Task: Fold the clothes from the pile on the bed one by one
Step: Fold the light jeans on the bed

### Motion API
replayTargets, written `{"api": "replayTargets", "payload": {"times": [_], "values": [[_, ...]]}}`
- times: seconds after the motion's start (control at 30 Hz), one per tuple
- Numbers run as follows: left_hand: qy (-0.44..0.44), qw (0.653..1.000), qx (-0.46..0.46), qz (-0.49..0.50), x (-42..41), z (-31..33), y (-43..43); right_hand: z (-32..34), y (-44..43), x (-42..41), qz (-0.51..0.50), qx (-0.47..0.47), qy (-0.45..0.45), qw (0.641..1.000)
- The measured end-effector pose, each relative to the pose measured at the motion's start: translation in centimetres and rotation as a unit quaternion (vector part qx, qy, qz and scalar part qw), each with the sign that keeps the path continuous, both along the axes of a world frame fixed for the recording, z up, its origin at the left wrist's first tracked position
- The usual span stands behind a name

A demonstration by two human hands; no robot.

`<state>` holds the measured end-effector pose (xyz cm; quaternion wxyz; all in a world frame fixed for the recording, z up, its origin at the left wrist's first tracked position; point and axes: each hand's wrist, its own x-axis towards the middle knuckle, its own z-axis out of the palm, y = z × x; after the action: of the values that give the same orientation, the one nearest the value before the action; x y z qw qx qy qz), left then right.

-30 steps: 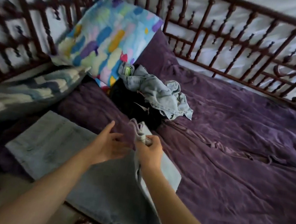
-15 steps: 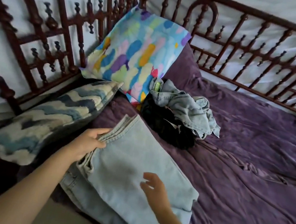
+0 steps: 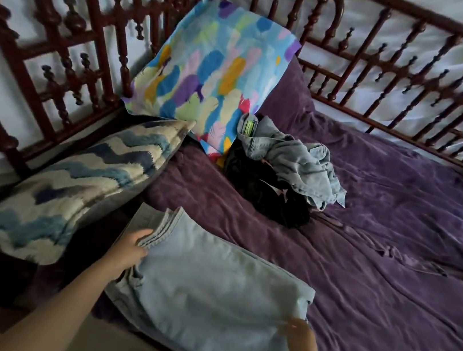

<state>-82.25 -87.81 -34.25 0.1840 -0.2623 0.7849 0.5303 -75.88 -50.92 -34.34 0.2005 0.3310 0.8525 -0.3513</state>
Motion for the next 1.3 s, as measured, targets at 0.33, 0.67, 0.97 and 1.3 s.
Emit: {"api": "replayTargets", "payload": {"times": [0.33,0.67,0.97,1.3], "values": [[0.114,0.886,-0.413,-0.179,5.0,0.9,2.8,-2.6,0.8,3.4,-0.164,-0.068,-0.105,0.979],[0.003,0.795,-0.457,-0.399,7.7,-3.4,4.3,-2.1,3.2,3.3,-0.236,-0.127,-0.096,0.959],[-0.077,0.831,-0.431,-0.343,4.1,-0.6,9.9,-1.1,4.6,3.9,-0.177,-0.138,-0.072,0.972],[0.149,0.778,-0.306,-0.529,-2.1,1.1,26.0,-1.4,4.1,5.2,-0.103,-0.114,-0.008,0.988]]}}
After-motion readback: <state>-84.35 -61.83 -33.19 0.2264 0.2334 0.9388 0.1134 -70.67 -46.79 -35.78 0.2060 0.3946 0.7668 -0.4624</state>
